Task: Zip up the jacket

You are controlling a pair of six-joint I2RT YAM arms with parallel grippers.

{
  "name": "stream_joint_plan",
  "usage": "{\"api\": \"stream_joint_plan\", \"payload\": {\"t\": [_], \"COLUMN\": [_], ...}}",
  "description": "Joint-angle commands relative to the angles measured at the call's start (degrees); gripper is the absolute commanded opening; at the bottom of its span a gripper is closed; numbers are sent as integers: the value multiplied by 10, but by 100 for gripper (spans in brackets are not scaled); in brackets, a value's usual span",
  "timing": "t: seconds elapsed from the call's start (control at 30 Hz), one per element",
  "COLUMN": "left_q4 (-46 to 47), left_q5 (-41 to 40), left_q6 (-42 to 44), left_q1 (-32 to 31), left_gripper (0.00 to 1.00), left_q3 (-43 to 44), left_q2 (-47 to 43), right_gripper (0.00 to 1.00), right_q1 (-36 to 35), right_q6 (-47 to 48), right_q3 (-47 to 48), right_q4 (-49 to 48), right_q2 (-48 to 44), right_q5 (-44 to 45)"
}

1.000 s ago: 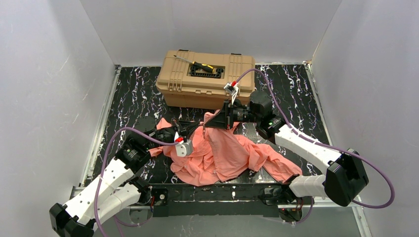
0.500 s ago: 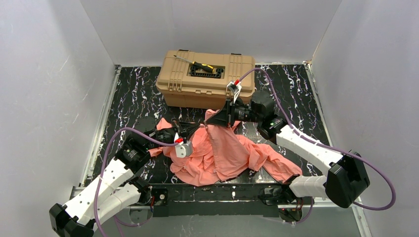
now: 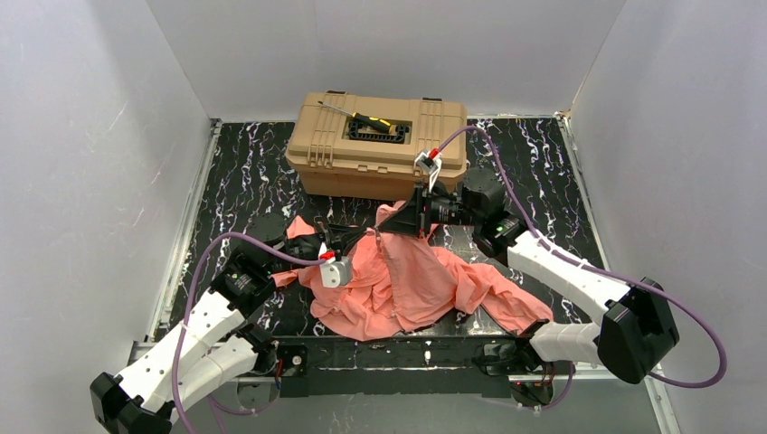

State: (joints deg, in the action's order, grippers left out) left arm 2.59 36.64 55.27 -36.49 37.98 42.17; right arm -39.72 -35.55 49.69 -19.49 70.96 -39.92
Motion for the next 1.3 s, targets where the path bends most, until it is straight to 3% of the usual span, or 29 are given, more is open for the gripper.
{"api": "stream_joint_plan", "payload": {"t": [0.0,0.57,1.27], "left_q4": [13,21,15], "left_q5": [-17,-15,-10], "left_q6": [-18,-35,-28], "left_q1": [1,1,1], "left_gripper": [0,0,0], "left_q3": [19,18,17], "left_q2": [-4,-6,-7], "right_gripper": [1,1,1], "right_q1": [3,1,-1], "right_q6": [12,-11,9], "right_q3": [-16,-14,-26], "right_q4": [-14,-59,-44], "right_q2": [-21,18,9], "right_q5": [-31,-43,-19]}}
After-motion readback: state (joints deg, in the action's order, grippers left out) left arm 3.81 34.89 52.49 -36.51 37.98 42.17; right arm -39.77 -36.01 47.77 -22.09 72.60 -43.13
